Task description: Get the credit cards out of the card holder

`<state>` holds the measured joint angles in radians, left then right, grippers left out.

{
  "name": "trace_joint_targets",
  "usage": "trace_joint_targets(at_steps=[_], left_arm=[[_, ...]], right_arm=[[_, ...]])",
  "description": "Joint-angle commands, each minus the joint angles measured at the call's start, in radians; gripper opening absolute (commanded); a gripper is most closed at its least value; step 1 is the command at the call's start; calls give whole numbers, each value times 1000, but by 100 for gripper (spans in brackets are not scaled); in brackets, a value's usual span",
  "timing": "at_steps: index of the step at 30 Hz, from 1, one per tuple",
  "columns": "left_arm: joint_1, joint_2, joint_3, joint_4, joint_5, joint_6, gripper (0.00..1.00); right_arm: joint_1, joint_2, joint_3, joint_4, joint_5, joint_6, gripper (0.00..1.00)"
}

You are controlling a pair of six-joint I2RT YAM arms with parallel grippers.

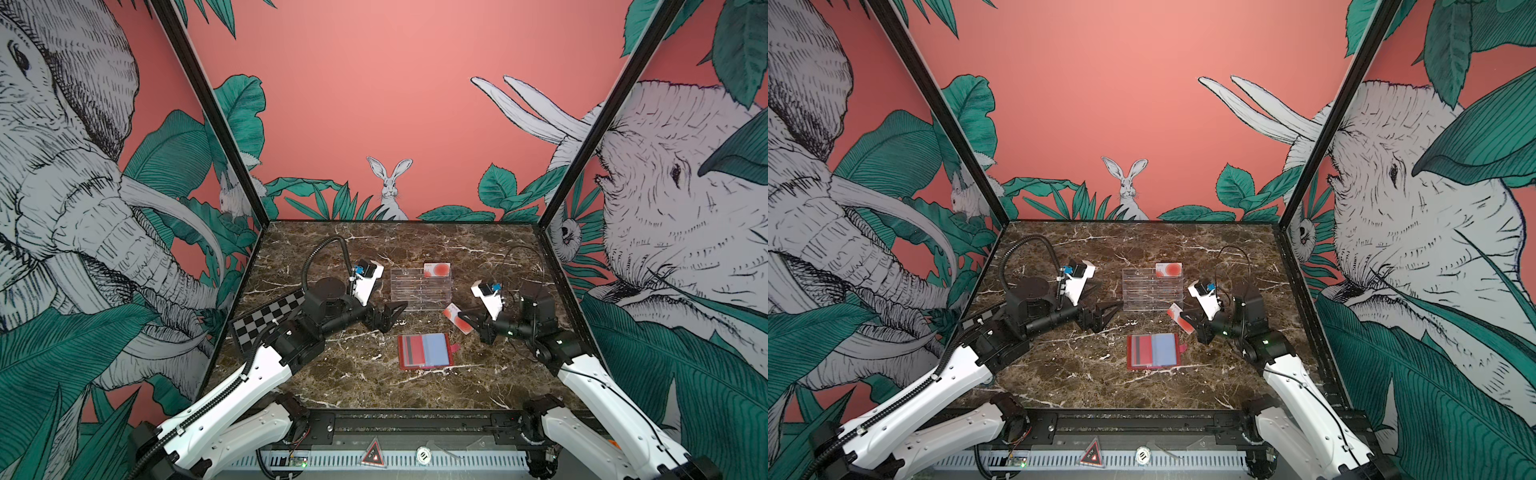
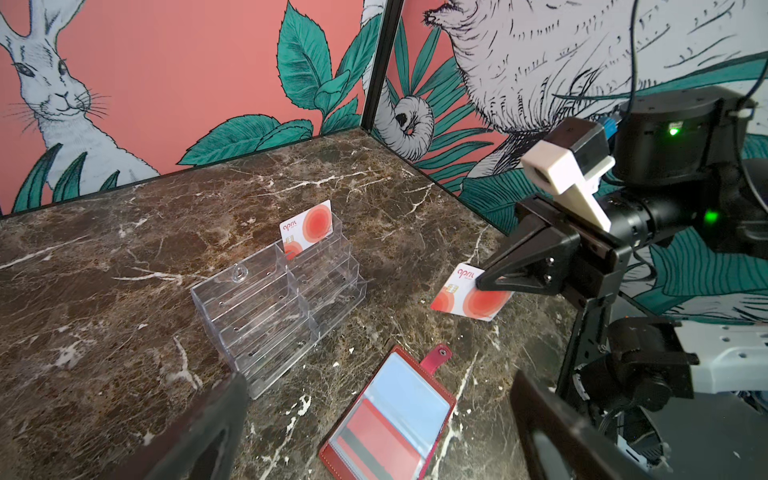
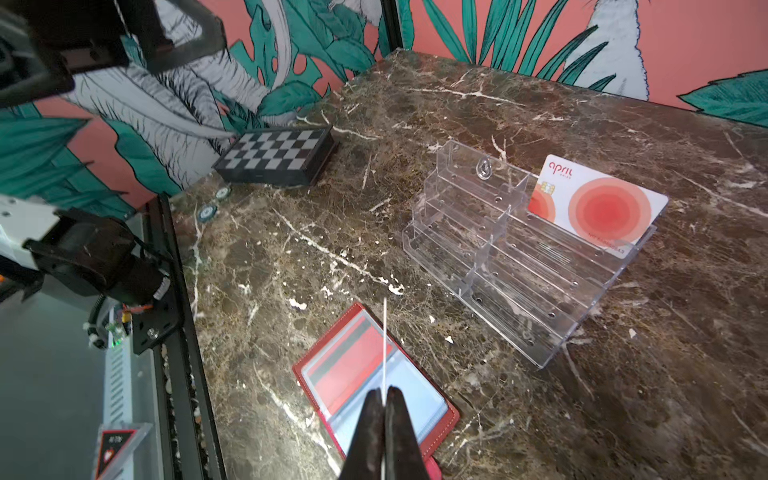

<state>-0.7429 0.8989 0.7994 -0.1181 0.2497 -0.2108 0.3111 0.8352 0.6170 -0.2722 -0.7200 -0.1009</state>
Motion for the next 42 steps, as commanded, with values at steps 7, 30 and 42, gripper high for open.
trace_joint_targets(at_steps=[7, 30, 42], left_arm=[[6, -17, -43, 22, 59, 39, 99], [6, -51, -89, -37, 73, 86, 99], [7, -20, -106, -8, 57, 79, 99]], right_arm=[[1, 50, 129, -244, -59, -431, 0], [-29, 592, 570, -529, -60, -1050, 0], [-55, 893, 890, -715, -53, -1245, 0]])
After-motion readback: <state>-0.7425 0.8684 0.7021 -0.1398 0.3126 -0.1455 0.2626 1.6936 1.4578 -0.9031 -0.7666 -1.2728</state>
